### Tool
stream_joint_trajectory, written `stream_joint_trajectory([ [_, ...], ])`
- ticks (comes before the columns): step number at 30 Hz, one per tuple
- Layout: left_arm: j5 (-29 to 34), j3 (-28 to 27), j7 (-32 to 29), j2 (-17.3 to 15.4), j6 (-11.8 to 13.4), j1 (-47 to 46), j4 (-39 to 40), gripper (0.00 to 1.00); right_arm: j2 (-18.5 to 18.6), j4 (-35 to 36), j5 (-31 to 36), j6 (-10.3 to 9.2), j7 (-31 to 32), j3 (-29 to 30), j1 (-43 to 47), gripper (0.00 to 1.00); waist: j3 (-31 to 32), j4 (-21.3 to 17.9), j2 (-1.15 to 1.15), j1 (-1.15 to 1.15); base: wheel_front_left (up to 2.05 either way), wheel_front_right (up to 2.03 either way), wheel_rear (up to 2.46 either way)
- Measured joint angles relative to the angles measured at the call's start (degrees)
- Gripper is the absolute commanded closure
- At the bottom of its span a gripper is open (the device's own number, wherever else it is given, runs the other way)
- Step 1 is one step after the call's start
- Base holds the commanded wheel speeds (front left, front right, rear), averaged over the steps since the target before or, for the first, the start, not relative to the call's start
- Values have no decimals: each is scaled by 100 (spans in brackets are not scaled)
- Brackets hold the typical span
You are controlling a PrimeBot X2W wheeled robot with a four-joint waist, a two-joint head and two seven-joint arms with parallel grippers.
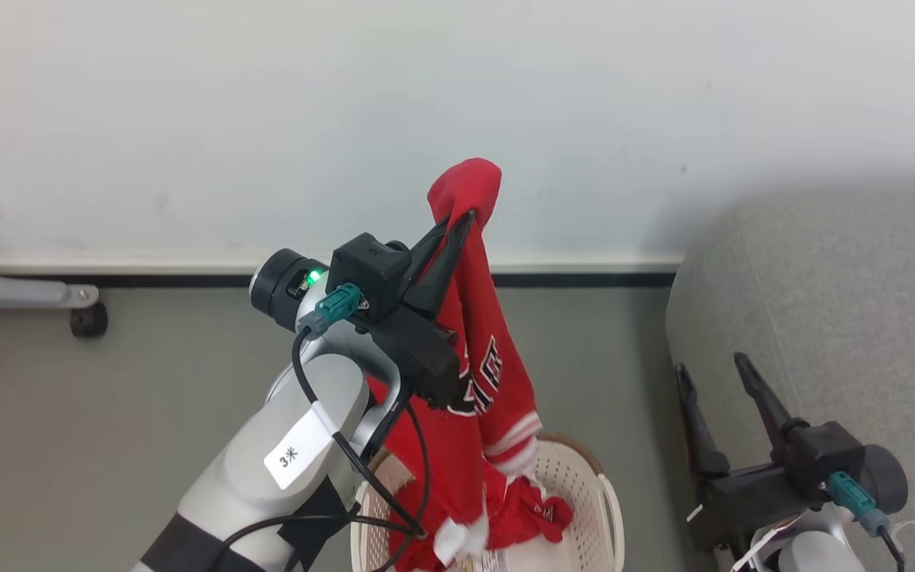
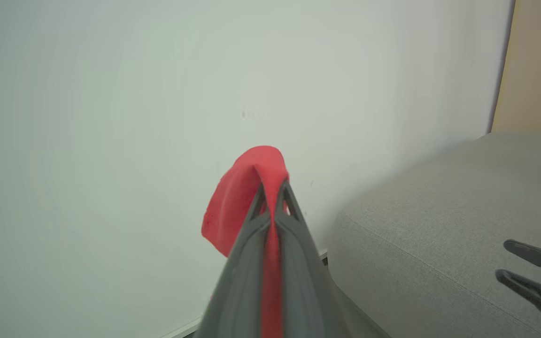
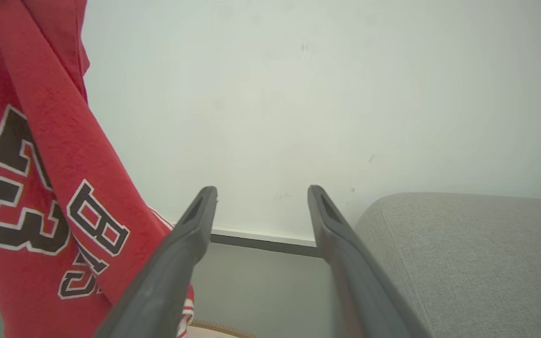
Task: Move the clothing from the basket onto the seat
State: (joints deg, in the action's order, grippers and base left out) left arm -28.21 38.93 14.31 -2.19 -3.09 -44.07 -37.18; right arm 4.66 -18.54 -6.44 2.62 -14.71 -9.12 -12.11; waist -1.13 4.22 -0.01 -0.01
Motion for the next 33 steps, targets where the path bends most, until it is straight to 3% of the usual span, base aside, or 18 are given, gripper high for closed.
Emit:
stream_joint_trajectory([
  [17,-143,387,-52,-3,203,-2,96,100,-112,-231,118,282,0,-856,-49,0,571,95,1,1,0,0,0],
  [33,-669,1229,-167,-7,420,-270,592,100,-123,-1362,-71,425,0,-1568,-854,0,619,460,1,1,0,0,0],
])
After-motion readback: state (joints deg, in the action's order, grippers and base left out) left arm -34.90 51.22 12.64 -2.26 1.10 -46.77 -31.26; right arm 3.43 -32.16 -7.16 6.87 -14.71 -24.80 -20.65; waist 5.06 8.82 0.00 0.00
